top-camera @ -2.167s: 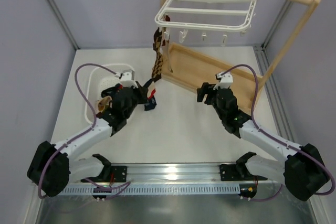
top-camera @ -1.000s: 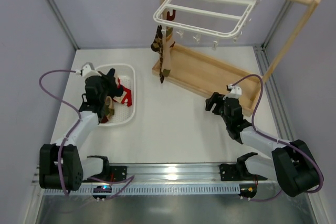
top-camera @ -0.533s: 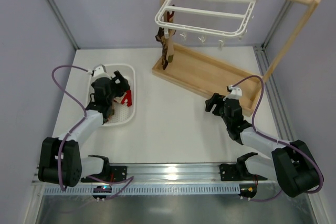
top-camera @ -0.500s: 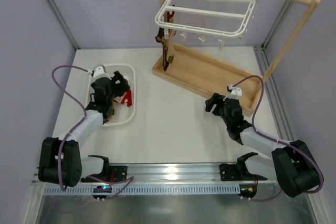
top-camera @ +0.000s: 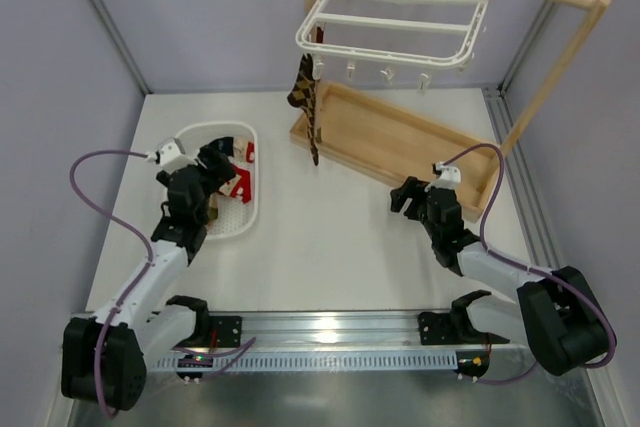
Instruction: Remove the socks clipped to the hanger
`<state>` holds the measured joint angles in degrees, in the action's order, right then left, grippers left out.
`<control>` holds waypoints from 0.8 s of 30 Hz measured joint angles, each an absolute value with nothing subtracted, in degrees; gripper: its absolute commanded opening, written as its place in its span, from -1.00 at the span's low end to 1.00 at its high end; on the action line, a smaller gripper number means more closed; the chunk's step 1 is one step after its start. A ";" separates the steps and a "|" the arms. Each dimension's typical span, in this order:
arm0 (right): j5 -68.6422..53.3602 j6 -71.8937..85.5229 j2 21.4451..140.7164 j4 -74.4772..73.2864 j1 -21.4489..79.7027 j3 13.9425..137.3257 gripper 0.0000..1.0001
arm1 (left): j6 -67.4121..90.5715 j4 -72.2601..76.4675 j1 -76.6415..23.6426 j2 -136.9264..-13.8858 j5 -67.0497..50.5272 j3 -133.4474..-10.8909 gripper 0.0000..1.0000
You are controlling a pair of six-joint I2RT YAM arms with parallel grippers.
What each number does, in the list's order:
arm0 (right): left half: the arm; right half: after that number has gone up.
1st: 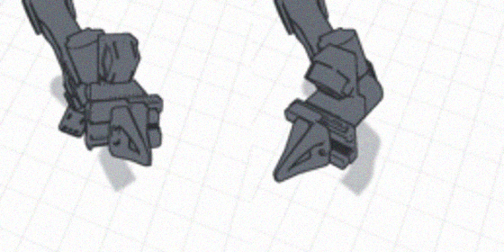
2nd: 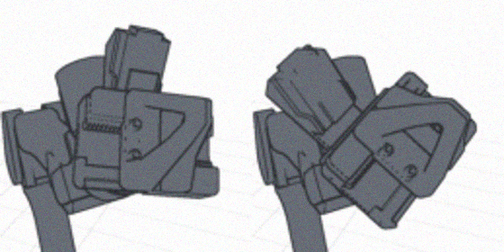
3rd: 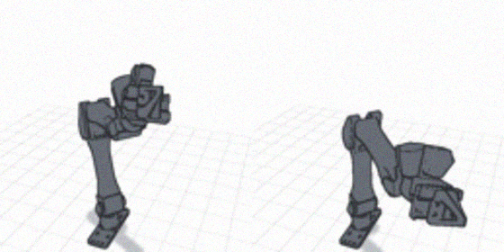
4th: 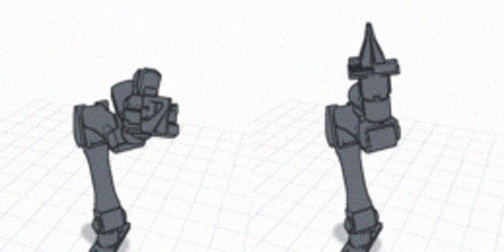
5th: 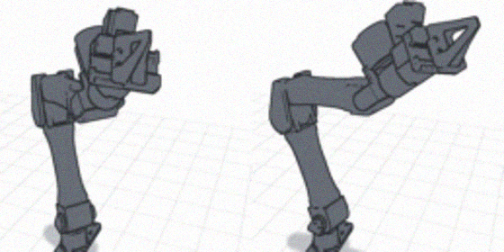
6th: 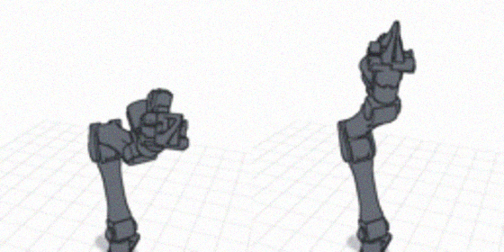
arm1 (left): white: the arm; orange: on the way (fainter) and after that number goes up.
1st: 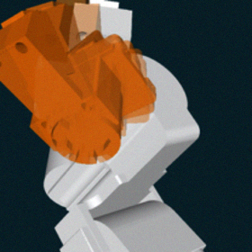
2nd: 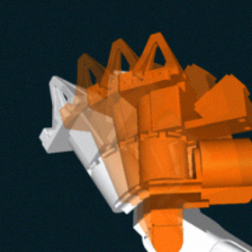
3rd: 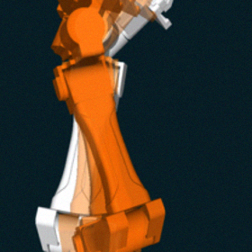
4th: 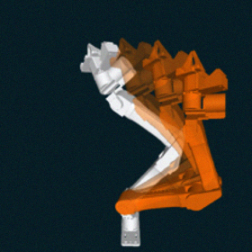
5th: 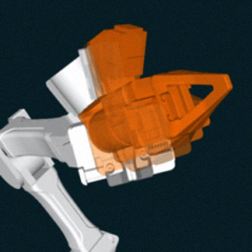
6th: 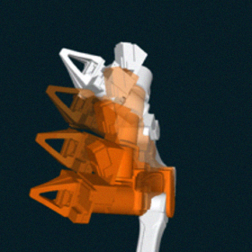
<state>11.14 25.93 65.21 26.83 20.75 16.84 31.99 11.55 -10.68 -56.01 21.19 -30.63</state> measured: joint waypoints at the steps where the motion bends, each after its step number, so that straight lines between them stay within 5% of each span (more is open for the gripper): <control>1: 10.96 26.00 65.34 27.16 20.75 16.82 0.55 | 32.29 12.78 -11.20 -55.35 20.51 -29.58 0.99; 24: 3.29 28.34 69.93 34.17 19.62 16.73 0.54 | 30.11 31.86 -31.57 -94.13 13.65 -53.78 0.99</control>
<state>3.29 28.34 69.93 34.17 19.62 16.73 30.11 31.86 -31.57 -94.13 13.65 -53.78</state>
